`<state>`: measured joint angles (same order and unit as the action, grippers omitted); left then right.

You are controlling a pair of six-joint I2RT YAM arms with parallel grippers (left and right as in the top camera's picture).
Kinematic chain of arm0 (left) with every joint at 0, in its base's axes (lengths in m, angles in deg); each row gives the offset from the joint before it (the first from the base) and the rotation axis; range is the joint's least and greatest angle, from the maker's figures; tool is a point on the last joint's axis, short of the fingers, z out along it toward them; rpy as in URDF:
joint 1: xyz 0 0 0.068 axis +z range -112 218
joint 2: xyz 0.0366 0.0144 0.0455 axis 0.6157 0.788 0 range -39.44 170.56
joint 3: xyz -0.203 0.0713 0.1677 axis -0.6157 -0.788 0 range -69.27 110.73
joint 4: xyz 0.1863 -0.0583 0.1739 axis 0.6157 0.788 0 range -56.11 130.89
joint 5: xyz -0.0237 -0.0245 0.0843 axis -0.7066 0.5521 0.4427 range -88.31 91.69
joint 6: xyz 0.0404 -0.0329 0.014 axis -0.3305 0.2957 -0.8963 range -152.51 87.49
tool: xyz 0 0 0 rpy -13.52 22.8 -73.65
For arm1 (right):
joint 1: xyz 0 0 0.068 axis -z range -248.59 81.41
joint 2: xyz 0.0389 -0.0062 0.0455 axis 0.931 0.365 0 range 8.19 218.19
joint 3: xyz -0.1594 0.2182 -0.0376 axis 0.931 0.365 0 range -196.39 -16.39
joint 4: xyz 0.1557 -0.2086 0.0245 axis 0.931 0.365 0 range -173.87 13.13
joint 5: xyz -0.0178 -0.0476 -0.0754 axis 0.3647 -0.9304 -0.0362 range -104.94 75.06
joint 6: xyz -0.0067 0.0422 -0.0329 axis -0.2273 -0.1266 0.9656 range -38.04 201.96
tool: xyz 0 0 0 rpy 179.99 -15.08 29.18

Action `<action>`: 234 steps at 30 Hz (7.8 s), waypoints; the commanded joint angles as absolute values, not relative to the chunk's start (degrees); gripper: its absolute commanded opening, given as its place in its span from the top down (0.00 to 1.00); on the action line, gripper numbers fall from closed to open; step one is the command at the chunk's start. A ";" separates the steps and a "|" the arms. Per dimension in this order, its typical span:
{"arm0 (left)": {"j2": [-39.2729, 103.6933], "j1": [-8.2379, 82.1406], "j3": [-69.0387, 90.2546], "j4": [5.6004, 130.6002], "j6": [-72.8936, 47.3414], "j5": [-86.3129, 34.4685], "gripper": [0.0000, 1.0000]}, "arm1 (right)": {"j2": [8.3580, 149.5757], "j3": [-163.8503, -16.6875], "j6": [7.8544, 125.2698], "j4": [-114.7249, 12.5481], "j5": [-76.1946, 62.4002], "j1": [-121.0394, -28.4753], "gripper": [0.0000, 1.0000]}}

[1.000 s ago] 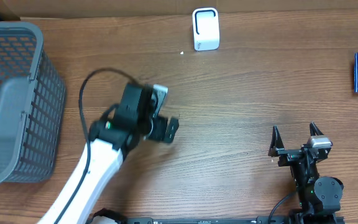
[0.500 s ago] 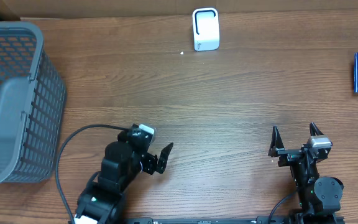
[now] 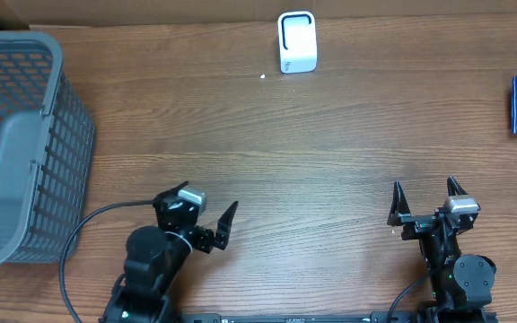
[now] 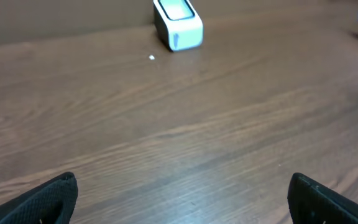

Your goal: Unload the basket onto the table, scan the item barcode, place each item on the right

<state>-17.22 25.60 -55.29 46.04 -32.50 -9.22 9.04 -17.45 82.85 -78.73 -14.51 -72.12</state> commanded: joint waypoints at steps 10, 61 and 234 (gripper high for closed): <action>-29.90 32.37 -65.45 38.89 -32.31 -16.39 0.00 | 8.36 -16.84 83.09 -79.10 -14.89 -72.60 0.00; -39.27 38.12 -68.97 37.03 -32.31 -12.41 0.00 | 8.36 -16.84 83.06 -79.10 -14.89 -72.60 0.00; -39.23 40.57 -69.00 38.34 -29.33 0.61 0.00 | 8.36 -16.84 83.52 -79.10 -14.89 -72.60 0.00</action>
